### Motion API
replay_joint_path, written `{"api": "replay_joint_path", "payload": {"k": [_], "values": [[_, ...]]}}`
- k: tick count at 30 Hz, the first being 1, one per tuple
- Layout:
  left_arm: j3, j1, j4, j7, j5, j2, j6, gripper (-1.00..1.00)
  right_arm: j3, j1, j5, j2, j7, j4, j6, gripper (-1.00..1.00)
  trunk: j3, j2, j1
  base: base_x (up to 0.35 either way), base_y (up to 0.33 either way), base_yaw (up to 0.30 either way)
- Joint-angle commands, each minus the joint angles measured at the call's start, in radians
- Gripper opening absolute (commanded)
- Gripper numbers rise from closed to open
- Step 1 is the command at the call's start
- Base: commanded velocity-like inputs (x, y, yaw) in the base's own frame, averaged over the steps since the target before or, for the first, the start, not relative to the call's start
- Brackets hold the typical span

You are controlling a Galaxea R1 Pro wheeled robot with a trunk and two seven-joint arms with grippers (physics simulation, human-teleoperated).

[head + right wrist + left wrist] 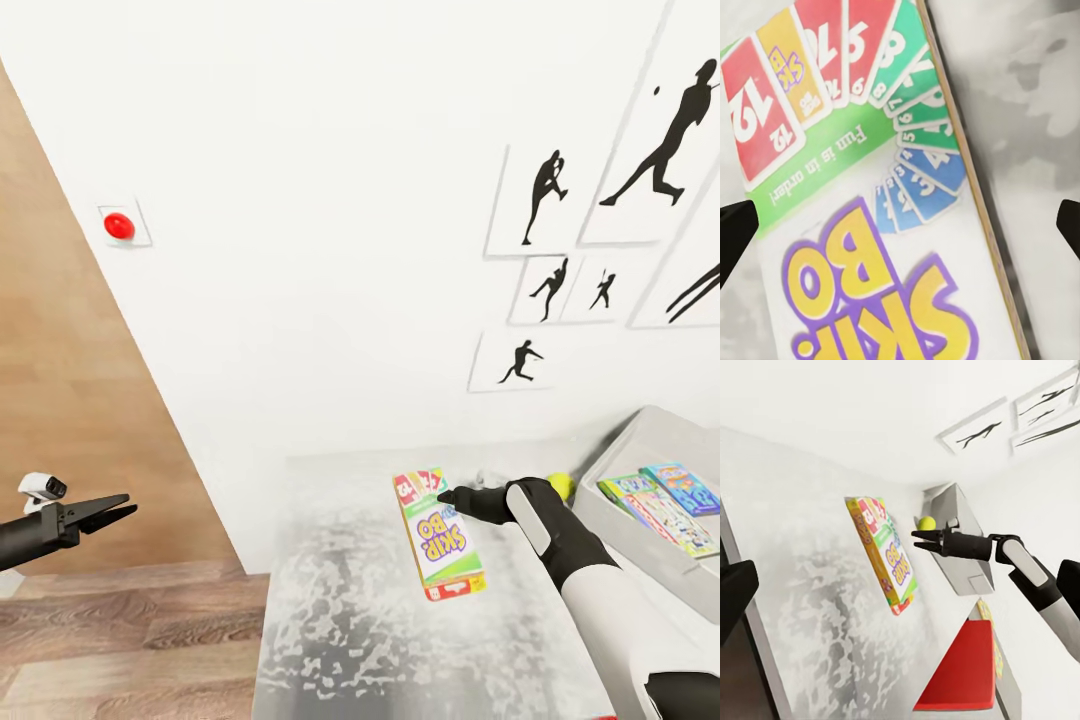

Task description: Put all the toys in the child's room - the three board games (two on the bed and one on the table), the two jigsaw puzzles on the table, and the tennis ball on the table - inside the toy box on the table in the child's room.

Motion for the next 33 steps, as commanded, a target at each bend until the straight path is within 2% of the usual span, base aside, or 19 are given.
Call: {"api": "replay_joint_path", "payload": {"k": [1, 9, 33], "values": [[0.000, -0.001, 0.000, -0.002, 0.002, -0.001, 0.010, 1.00, 0.002, -0.001, 0.007, -0.001, 0.007, -0.001, 0.003, 1.00, -0.004, -0.002, 0.001, 0.000, 0.000, 0.000], [0.000, -0.001, 0.000, -0.002, -0.002, -0.010, 0.010, 1.00, 0.002, -0.001, 0.007, 0.000, 0.007, -0.001, 0.002, 1.00, -0.017, -0.002, 0.001, 0.000, 0.000, 0.000], [0.003, -0.001, 0.000, -0.002, -0.003, -0.011, 0.010, 1.00, 0.002, -0.001, 0.006, 0.000, 0.007, -0.002, 0.000, 1.00, -0.056, -0.002, 0.001, 0.000, 0.000, 0.000]]}}
